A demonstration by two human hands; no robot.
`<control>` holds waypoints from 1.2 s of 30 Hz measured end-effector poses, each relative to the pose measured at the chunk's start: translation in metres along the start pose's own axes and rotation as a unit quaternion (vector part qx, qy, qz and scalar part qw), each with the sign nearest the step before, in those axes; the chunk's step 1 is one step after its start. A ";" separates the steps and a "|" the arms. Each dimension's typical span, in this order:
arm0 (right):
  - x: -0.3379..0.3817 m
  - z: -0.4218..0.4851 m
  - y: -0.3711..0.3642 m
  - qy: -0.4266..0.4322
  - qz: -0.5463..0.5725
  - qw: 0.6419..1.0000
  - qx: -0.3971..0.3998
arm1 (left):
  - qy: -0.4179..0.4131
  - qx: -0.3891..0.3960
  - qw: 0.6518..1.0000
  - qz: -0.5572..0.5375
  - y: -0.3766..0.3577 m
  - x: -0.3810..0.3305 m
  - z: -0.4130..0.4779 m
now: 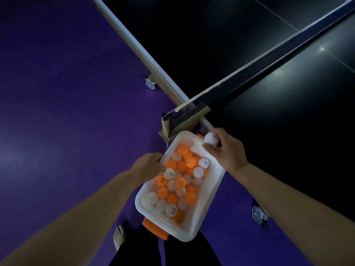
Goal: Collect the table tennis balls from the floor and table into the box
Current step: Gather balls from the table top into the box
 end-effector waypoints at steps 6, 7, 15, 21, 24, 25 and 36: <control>0.034 -0.033 -0.022 0.050 -0.049 0.996 0.059 | -0.011 0.014 1.000 -0.019 0.024 0.028 -0.011; 0.040 -0.034 -0.022 0.040 -0.051 0.997 0.052 | -0.017 0.017 1.000 -0.020 0.029 0.035 -0.013; 0.121 -0.056 -0.067 -0.024 -0.103 0.992 0.064 | -0.078 0.047 0.996 0.006 0.087 0.115 -0.026; 0.226 -0.057 -0.130 -0.025 -0.088 0.994 0.060 | -0.077 0.010 0.997 0.009 0.173 0.199 -0.033; 0.281 -0.051 -0.159 -0.004 -0.065 0.997 0.042 | -0.053 -0.018 0.998 -0.006 0.219 0.239 -0.035; 0.297 -0.048 -0.167 0.008 -0.059 0.997 0.039 | -0.044 -0.029 0.998 -0.017 0.233 0.251 -0.034; 0.366 0.053 -0.183 0.050 -0.040 0.998 0.003 | 0.045 -0.173 0.968 -0.177 0.352 0.276 0.017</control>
Point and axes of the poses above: each hand's wrist, its own z-axis towards the middle knuckle, its own y-axis out of the back of the hand, x = y × z, the point moved 9 cm from there along z, towards the middle knuckle, and after that the axes turned 15 degrees about -x, right-handed, at the moved point
